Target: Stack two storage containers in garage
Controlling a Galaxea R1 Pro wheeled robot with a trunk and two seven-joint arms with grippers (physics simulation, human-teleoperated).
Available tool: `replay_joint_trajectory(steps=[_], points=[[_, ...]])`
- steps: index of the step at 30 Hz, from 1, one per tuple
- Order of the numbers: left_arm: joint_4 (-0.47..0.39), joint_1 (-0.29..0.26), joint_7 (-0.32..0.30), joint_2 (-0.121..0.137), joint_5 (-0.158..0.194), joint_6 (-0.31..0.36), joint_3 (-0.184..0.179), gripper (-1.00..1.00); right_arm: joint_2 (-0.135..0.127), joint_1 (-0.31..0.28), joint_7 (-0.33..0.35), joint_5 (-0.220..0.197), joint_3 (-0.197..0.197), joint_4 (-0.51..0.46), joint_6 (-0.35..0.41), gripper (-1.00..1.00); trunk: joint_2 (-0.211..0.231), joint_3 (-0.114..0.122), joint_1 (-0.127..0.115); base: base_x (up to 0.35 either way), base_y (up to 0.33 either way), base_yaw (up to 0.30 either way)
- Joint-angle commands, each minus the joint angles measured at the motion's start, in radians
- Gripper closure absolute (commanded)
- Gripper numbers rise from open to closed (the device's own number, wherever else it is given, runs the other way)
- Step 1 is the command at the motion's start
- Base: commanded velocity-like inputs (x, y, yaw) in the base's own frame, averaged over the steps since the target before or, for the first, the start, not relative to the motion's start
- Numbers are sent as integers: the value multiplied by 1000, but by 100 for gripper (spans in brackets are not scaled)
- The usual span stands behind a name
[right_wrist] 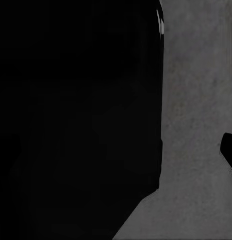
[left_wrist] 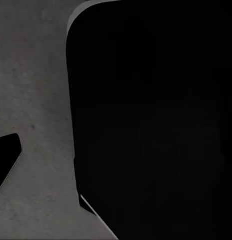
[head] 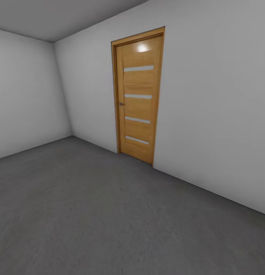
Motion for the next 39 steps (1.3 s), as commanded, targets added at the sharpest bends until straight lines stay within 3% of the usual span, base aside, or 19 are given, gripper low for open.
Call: replay_joint_trajectory(steps=[1,39], points=[[1,-1,0,0,-1,-4,-1,-100,0,0,0,0,-4,0,-1,-100,0,-1,1,342,3,0],[2,0,0,0,-1,-2,-1,-100,0,0,0,0,-4,0,-1,-100,0,-1,1,304,133,0]])
